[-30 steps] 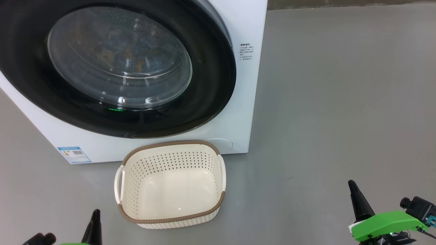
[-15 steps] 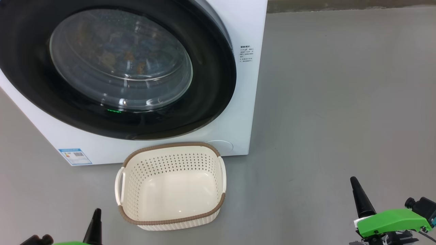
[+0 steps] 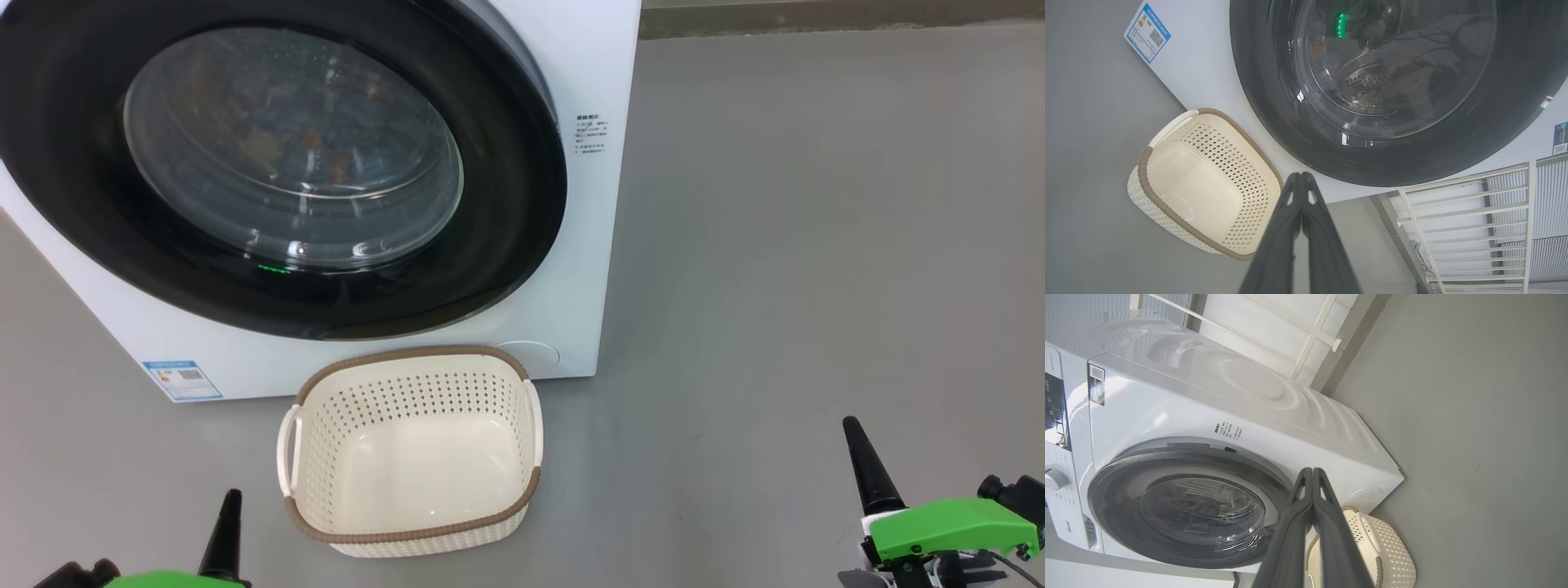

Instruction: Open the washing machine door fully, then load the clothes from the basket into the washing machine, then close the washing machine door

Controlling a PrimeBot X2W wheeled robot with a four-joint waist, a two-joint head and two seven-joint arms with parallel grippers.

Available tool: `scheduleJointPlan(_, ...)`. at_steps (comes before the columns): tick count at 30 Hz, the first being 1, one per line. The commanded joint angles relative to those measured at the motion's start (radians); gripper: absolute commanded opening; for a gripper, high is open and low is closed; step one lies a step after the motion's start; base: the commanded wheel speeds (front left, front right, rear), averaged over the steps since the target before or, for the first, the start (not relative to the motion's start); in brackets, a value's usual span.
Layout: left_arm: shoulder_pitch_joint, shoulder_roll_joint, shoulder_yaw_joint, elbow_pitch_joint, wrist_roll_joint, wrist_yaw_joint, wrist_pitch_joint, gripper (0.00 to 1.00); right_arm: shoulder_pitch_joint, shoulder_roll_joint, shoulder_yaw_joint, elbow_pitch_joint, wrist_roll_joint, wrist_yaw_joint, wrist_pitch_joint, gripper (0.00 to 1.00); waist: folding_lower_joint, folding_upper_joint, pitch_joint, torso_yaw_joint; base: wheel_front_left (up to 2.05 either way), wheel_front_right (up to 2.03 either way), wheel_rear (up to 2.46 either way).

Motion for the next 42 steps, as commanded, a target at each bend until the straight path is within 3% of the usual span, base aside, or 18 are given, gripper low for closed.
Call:
scheduleJointPlan(1, -0.040, 0.013, 0.028, -0.030, -0.028, -0.002, 0.008, 0.00, 0.000, -0.001, 0.009, -0.035, 0.026, 0.001, 0.008, 0.00, 0.0000, 0.0000, -0.001, 0.000, 0.00, 0.00, 0.00)
scheduleJointPlan(42, -0.064, -0.001, 0.076, -0.073, -0.438, -0.003, 0.128, 0.00, 0.009, 0.045, -0.043, -0.121, 0.408, 0.002, 0.129, 0.00, -0.0001, 0.0000, -0.030, 0.003, 0.00, 0.00, 0.00)
